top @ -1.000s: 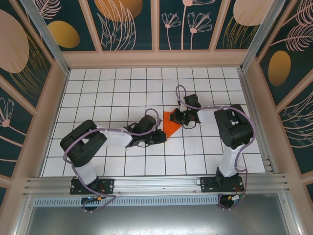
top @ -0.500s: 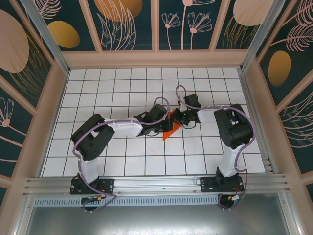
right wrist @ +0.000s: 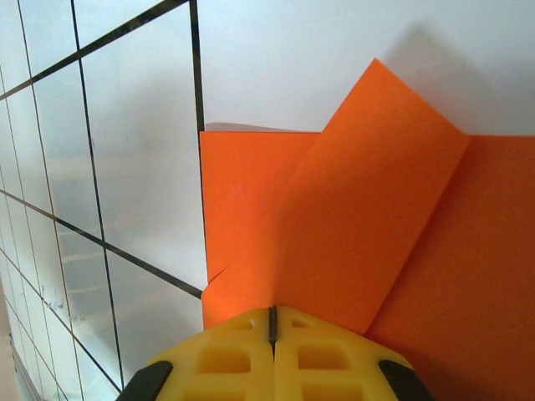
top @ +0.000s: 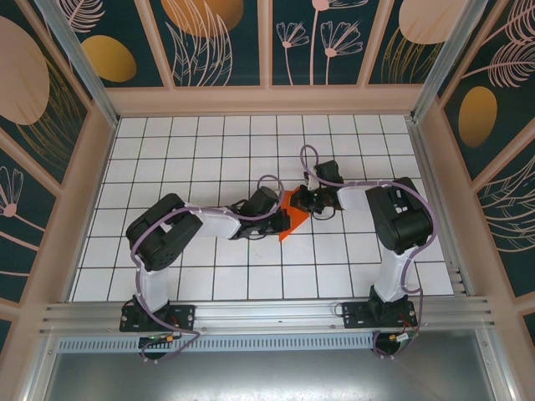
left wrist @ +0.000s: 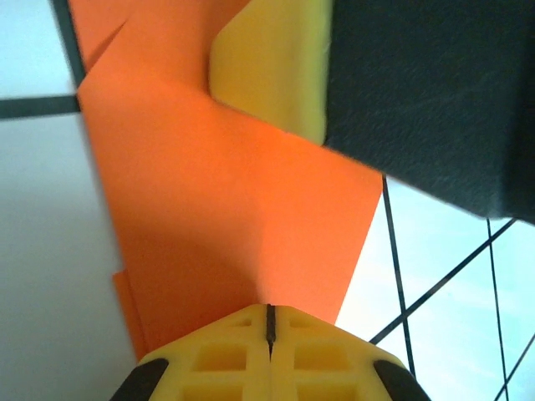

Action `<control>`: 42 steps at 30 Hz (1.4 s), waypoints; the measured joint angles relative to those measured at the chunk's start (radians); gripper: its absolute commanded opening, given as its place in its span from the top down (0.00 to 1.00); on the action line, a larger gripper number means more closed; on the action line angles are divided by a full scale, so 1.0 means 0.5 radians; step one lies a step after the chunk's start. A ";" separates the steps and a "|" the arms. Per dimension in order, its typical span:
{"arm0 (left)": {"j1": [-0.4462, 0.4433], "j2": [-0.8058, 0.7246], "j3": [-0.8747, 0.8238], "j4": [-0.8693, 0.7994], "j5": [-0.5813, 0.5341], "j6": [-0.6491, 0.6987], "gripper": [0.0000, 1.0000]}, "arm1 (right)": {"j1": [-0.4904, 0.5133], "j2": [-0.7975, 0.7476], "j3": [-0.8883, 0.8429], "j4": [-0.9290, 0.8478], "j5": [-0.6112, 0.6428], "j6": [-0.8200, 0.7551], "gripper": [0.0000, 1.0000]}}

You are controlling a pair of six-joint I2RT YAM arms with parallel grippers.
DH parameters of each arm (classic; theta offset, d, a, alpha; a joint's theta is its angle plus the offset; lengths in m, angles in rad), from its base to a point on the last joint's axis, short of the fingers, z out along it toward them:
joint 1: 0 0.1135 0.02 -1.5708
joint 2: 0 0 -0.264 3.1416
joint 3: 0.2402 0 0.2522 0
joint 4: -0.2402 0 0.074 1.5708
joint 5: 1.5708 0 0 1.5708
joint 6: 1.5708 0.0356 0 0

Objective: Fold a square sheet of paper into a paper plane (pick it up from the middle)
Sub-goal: Fourth fold the wing at the center of the table.

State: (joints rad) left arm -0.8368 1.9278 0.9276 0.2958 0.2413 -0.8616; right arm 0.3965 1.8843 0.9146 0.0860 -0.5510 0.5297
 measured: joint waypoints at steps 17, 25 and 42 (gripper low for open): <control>-0.025 -0.207 -0.321 0.124 0.134 0.030 1.00 | -0.001 0.007 0.004 -0.001 -0.005 0.000 1.00; -0.063 -0.337 -0.326 -0.142 0.217 0.253 1.00 | -0.001 0.008 0.011 -0.010 -0.007 0.000 1.00; -0.072 -0.243 -0.020 -0.175 -0.089 0.263 1.00 | -0.005 0.017 0.017 -0.014 -0.023 0.000 1.00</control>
State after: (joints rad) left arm -0.8726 1.8065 0.9176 0.2085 0.1967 -0.7300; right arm 0.3943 1.8927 0.9230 0.0792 -0.5625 0.5297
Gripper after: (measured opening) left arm 0.067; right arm 0.054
